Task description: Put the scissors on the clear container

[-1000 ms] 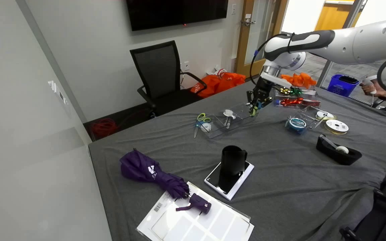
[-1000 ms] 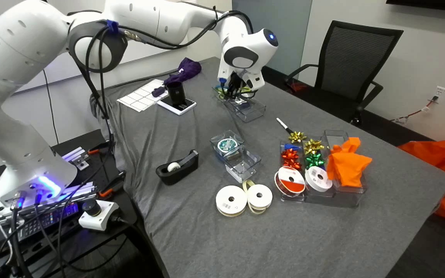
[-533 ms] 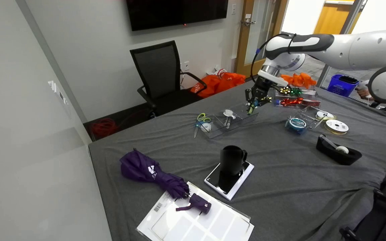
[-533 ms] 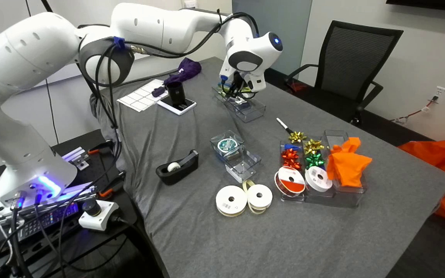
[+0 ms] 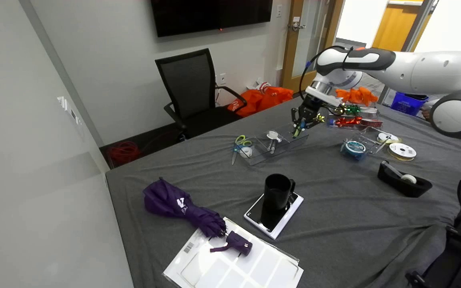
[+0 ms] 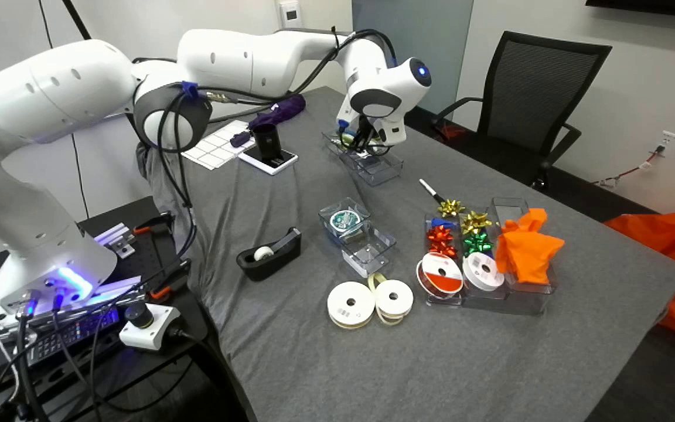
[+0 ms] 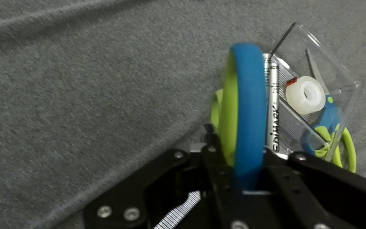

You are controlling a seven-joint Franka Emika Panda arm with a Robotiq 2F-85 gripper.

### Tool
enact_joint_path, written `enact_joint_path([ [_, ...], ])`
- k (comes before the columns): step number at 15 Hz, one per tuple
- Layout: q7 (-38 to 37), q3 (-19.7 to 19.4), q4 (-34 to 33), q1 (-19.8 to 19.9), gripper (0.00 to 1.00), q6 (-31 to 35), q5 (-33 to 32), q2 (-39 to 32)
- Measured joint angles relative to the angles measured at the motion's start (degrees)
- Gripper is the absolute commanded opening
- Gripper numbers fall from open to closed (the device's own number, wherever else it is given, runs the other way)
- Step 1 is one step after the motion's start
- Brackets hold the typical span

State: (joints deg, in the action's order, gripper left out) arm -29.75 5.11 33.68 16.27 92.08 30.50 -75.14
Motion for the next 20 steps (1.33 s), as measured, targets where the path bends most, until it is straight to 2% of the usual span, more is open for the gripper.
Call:
enact_joint_path([
  [11,-0.1,-0.05,-3.84,0.01,0.04,3.85,0.0,-2.93],
  [14,-0.14,-0.27,-4.18,-0.29,0.04,7.83,-0.23,-3.84],
  [15,-0.14,-0.37,-4.18,-0.46,0.31,9.01,-0.37,-4.12],
  [16,-0.14,-0.52,-4.2,-0.68,0.41,9.91,-0.58,-4.43],
  [20,-0.14,-0.74,-4.61,-1.37,0.68,10.36,-2.89,-5.22],
])
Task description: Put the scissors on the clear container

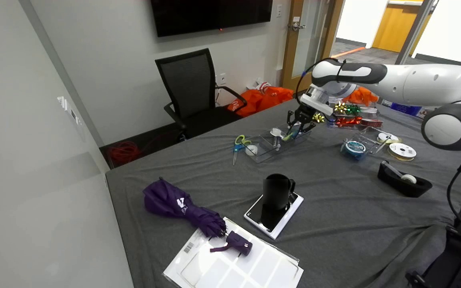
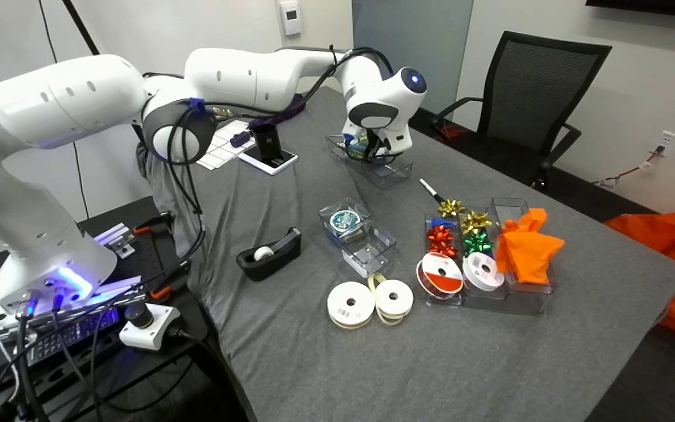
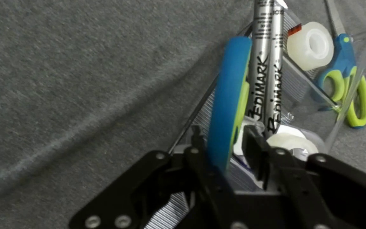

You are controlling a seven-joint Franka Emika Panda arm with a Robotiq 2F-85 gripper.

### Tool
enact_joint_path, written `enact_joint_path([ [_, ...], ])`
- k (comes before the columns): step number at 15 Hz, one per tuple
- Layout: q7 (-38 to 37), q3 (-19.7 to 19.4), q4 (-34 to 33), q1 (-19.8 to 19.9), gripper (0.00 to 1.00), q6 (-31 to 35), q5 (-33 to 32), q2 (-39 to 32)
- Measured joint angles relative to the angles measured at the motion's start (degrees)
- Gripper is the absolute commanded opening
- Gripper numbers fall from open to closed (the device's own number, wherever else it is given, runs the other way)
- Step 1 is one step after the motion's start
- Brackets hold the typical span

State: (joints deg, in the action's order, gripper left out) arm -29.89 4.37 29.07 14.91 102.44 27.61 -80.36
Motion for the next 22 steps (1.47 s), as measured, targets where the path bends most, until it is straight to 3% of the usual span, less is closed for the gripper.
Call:
enact_joint_path([
  [4,0.17,0.26,-2.12,-0.26,0.96,-0.09,-3.18,-0.88],
  [5,0.28,0.35,-2.96,-0.31,0.99,-0.17,-3.93,-1.29],
  [14,4.84,0.21,-6.11,-1.48,1.0,-4.28,-8.06,-0.67],
  [22,15.42,-4.89,-8.32,-4.2,1.0,-9.93,-21.04,0.86],
])
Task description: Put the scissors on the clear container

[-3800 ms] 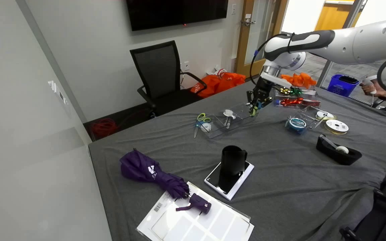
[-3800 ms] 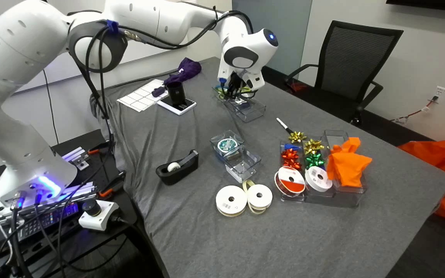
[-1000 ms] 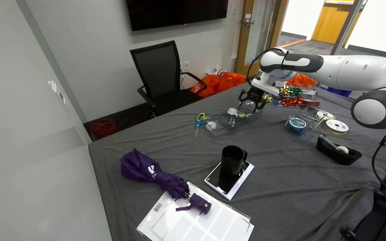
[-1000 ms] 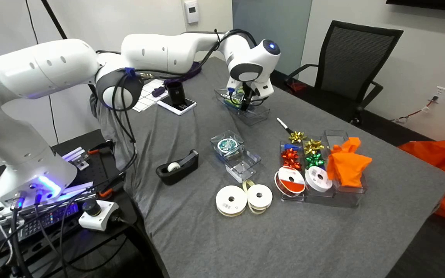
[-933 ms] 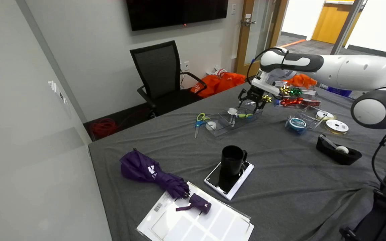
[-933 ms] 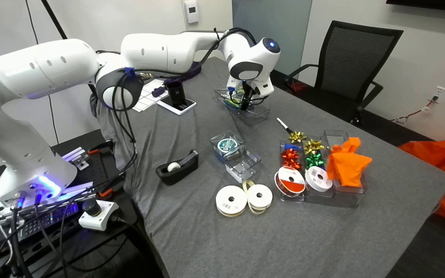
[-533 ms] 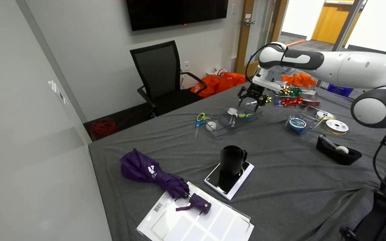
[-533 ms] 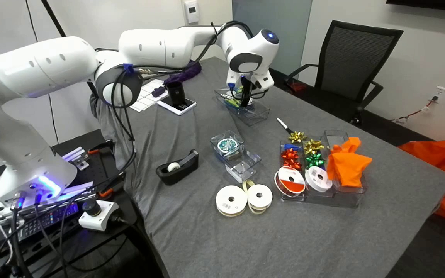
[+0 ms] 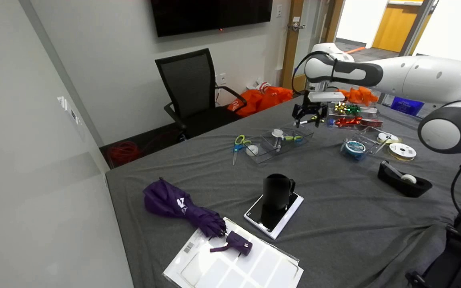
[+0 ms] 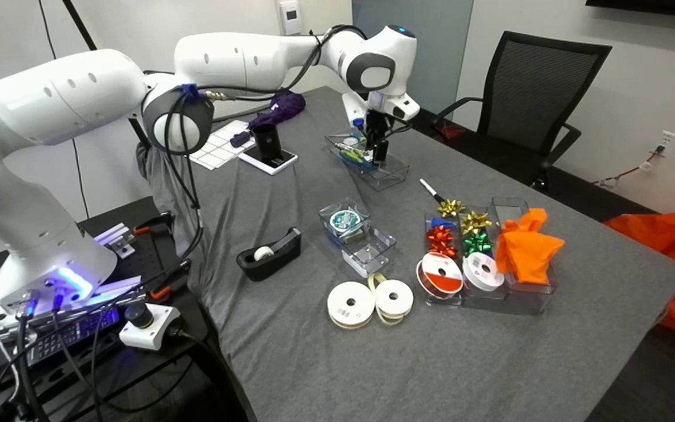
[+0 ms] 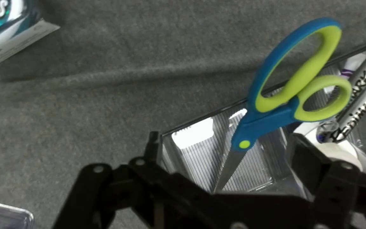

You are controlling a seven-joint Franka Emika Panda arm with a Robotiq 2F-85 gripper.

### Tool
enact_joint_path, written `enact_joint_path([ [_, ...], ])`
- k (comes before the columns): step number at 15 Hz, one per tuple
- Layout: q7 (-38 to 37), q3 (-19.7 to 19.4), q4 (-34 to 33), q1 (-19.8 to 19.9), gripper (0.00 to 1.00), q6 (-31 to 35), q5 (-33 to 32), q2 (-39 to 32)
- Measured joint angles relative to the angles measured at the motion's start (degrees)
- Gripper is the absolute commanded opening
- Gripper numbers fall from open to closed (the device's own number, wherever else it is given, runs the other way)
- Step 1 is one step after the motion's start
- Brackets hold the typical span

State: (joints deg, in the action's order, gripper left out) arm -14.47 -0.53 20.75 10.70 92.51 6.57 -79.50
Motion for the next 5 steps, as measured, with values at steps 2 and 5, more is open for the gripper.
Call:
enact_joint_path([
  [2,4.7,-0.72,0.0,-0.26,1.0,0.06,-2.9,0.37],
  [5,12.49,-1.47,0.0,-0.46,1.0,0.31,-6.37,0.76],
])
